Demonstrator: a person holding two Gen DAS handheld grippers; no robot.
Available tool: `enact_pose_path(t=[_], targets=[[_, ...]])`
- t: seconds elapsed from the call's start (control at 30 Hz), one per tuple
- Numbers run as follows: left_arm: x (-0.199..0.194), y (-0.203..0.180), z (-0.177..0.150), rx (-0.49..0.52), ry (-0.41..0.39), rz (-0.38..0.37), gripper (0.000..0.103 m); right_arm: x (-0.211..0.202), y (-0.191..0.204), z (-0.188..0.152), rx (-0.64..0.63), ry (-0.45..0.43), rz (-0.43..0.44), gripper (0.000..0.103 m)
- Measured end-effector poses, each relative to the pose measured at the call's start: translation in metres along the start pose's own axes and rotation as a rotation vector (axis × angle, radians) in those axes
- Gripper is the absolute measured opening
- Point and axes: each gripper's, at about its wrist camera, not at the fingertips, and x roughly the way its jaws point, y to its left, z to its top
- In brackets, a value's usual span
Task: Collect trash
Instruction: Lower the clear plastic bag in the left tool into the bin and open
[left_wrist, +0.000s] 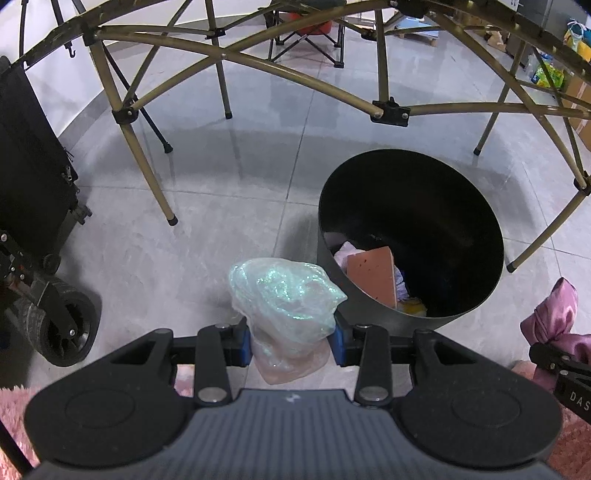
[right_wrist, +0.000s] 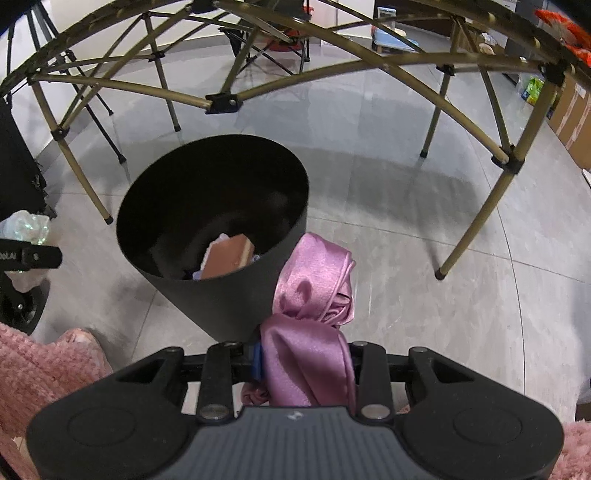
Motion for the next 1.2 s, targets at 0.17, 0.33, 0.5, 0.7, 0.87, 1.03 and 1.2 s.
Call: enact_pose_path(t=[0.17,0.33,0.5,0.7,0.87,1.03,1.2], targets=[[0.002,-0.009,0.004,0.012,0.002,-0.01,0.039,0.004,-0.011,-0.003,0.028,0.007,-0.011,0.031],[0.005,-0.018,0.008,0.018,0.016,-0.024,0.039,0.008,-0.024,-0.006,0.061,0.015,-0.023,0.032],[0.006,-0.029,0.014,0.029,0.011,-0.025,0.039,0.011,-0.035,-0.007,0.089,0.017,-0.038,0.032],[0.008,-0.041,0.024,0.031,0.002,-0.014,0.039,0.013,-0.048,-0.008,0.129,0.013,-0.052,0.031],[0.007,-0.053,0.032,0.043,-0.017,-0.008,0.039,0.018,-0.06,-0.008,0.164,0.011,-0.067,0.032],[0.009,-0.064,0.041,0.047,-0.026,-0.009,0.039,0.023,-0.073,-0.008,0.199,0.013,-0.074,0.032],[0.011,-0.078,0.049,0.061,-0.039,-0.006,0.039,0.026,-0.082,-0.01,0.224,0.011,-0.089,0.032]])
